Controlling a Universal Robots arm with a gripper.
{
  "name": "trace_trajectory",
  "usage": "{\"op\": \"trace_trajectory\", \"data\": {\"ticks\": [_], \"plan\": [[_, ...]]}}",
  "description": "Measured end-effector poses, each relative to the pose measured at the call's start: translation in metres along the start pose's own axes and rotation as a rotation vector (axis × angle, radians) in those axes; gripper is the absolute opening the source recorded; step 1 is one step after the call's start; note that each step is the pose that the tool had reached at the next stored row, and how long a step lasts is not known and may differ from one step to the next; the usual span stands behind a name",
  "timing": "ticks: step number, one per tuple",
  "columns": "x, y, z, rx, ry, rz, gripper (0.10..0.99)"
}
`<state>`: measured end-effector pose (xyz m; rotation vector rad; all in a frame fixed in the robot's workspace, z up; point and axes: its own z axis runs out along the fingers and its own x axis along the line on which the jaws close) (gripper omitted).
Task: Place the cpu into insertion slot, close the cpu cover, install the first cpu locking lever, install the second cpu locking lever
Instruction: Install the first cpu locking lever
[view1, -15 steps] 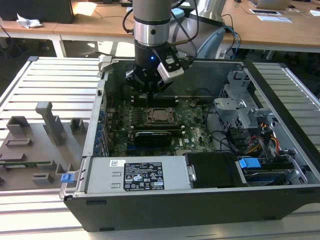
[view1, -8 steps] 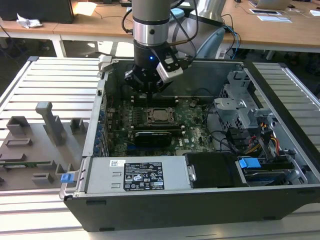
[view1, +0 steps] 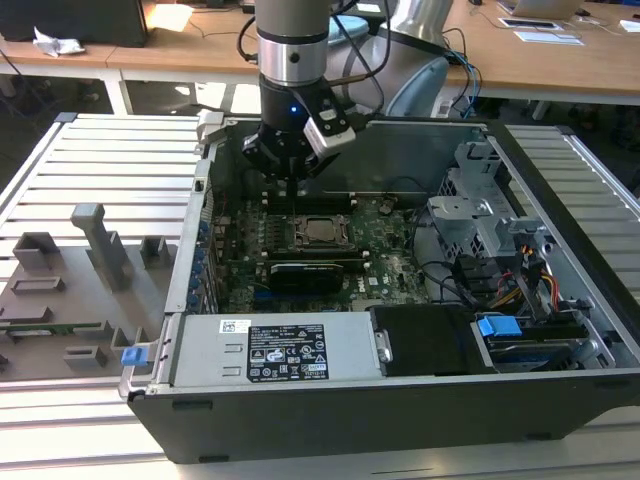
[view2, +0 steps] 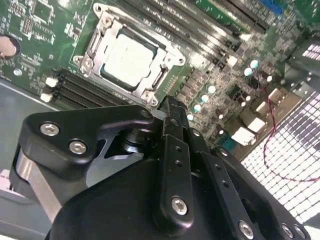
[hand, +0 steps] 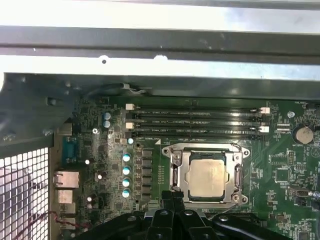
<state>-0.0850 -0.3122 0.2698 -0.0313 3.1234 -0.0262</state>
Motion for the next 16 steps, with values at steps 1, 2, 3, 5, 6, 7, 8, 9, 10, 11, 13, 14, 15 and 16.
{"op": "trace_trajectory", "data": {"ticks": [1,2,3,5,6,7,8,9,10,11,13,14,15,16], "plan": [[0.0016,0.0027,0.0001,0.000,0.0000,0.000,0.106],[0.0041,0.0061,0.0004,0.000,0.0000,0.000,0.106],[0.0074,0.0100,0.0007,0.000,0.0000,0.000,0.106],[0.0100,0.0160,0.0010,0.000,0.0000,0.000,0.106],[0.0104,0.0194,0.0011,0.000,0.0000,0.000,0.106],[0.0106,0.0238,0.0013,0.000,-0.0001,0.000,0.106],[0.0108,0.0265,0.0014,0.000,0.0001,0.000,0.106],[0.0108,0.0292,0.0016,0.000,0.0000,0.000,0.106],[0.0108,0.0294,0.0015,0.000,0.0002,0.000,0.106],[0.0105,0.0295,0.0015,0.000,0.0002,0.000,0.106],[0.0081,0.0296,0.0017,0.000,0.0000,0.000,0.106],[0.0070,0.0296,0.0016,0.000,0.0000,0.000,0.106],[0.0058,0.0296,0.0017,0.000,0.0000,0.000,0.106],[0.0045,0.0295,0.0017,0.000,0.0001,0.000,0.106]]}}
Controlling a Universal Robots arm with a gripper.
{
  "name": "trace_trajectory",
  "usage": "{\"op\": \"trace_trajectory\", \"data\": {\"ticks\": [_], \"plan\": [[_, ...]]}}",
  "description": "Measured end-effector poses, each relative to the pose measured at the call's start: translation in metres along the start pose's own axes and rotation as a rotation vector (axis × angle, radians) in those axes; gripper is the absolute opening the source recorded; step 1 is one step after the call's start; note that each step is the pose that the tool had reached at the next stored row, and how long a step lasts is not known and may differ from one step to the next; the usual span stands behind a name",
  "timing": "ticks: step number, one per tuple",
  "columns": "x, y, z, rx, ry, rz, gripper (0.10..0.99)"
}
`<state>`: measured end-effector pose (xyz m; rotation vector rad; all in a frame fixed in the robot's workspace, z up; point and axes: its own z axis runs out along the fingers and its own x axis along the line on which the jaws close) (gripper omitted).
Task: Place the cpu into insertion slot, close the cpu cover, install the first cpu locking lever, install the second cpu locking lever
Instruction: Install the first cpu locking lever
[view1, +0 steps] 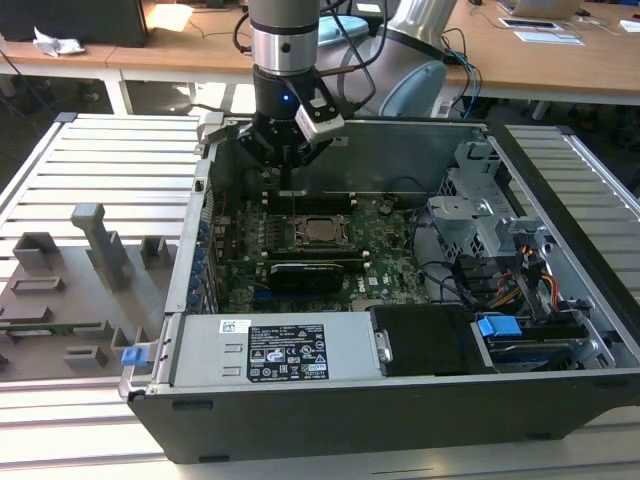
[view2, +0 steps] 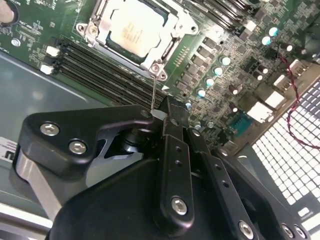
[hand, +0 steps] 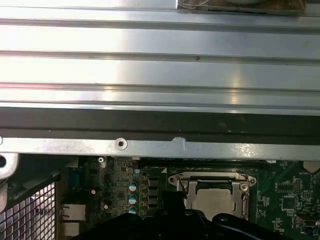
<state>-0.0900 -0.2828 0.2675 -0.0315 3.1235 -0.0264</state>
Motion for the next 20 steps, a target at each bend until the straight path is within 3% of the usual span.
{"op": "trace_trajectory", "data": {"ticks": [12,20], "plan": [[-0.0193,-0.0004,0.0005,0.000,0.0000,0.000,0.106],[-0.0202,-0.0003,0.0009,0.000,0.0000,0.000,0.106]]}}
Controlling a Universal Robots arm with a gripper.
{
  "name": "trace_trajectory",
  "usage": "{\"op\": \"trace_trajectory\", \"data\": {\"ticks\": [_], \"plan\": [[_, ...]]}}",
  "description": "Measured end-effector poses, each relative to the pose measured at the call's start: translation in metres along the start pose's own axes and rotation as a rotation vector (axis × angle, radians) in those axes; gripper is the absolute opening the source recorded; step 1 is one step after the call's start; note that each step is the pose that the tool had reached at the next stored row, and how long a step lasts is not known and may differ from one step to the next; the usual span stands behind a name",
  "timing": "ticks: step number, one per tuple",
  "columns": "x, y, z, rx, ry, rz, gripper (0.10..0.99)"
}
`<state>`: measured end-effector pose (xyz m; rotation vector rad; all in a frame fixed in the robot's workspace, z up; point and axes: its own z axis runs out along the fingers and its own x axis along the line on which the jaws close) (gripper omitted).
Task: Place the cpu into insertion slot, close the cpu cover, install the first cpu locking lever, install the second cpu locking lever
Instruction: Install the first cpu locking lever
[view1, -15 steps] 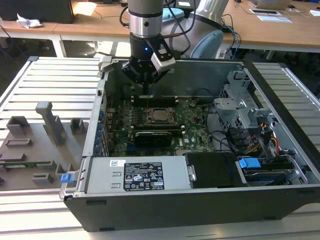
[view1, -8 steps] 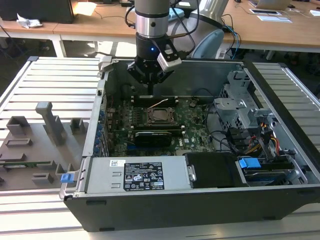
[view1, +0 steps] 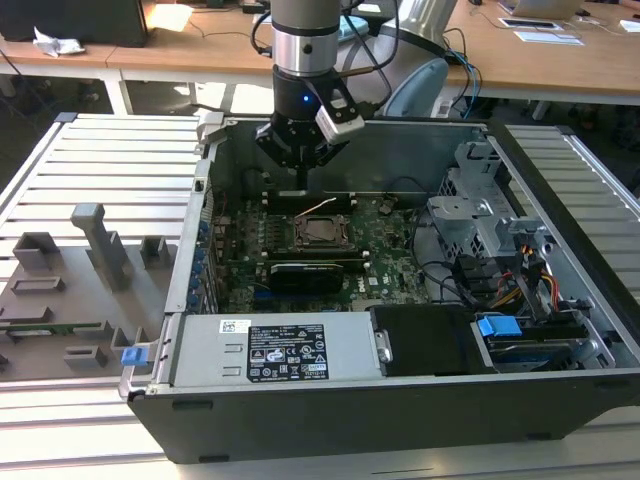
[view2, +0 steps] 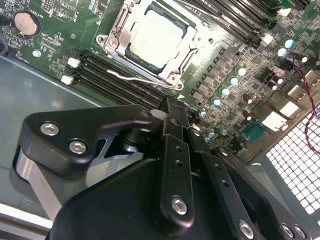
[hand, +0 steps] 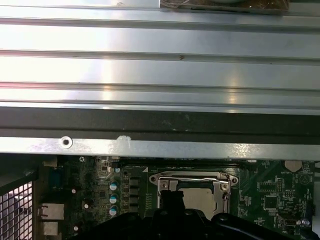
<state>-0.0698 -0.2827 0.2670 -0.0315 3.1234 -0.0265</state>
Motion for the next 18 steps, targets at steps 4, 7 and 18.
{"op": "trace_trajectory", "data": {"ticks": [4,7,18], "plan": [[0.0001,0.0000,0.0021,0.000,0.0000,0.000,0.106],[0.0001,0.0000,0.0037,0.000,0.0000,0.000,0.106],[0.0003,0.0002,0.0149,0.000,0.0000,0.000,0.106]]}}
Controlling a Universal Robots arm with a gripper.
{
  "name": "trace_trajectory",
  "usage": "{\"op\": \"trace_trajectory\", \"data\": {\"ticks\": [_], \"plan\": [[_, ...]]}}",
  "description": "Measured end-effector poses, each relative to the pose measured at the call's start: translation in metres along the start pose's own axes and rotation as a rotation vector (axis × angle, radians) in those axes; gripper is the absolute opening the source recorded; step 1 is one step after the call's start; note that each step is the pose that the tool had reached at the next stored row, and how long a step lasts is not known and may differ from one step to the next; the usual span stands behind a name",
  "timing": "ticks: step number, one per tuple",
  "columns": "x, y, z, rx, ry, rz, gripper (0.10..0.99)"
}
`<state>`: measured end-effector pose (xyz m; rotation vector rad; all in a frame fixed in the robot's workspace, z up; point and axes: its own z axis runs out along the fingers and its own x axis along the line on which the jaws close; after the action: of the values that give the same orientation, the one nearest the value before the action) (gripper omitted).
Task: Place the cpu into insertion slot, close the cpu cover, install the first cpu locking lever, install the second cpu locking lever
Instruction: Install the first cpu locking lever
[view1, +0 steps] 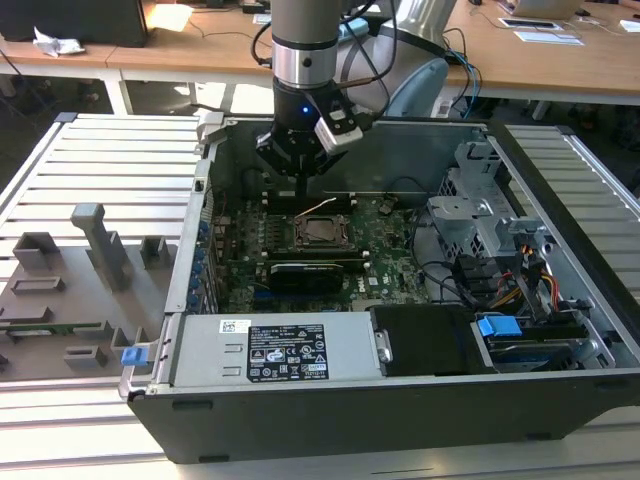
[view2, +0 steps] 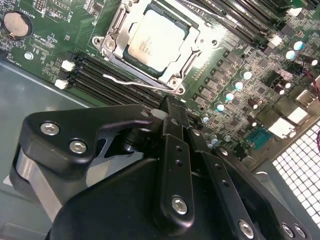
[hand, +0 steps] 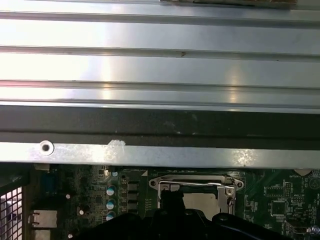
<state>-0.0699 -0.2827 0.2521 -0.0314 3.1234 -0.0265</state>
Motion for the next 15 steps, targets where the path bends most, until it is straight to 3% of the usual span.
{"op": "trace_trajectory", "data": {"ticks": [15], "plan": [[0.0002,0.0002,0.0105,0.000,0.0000,0.000,0.106]]}}
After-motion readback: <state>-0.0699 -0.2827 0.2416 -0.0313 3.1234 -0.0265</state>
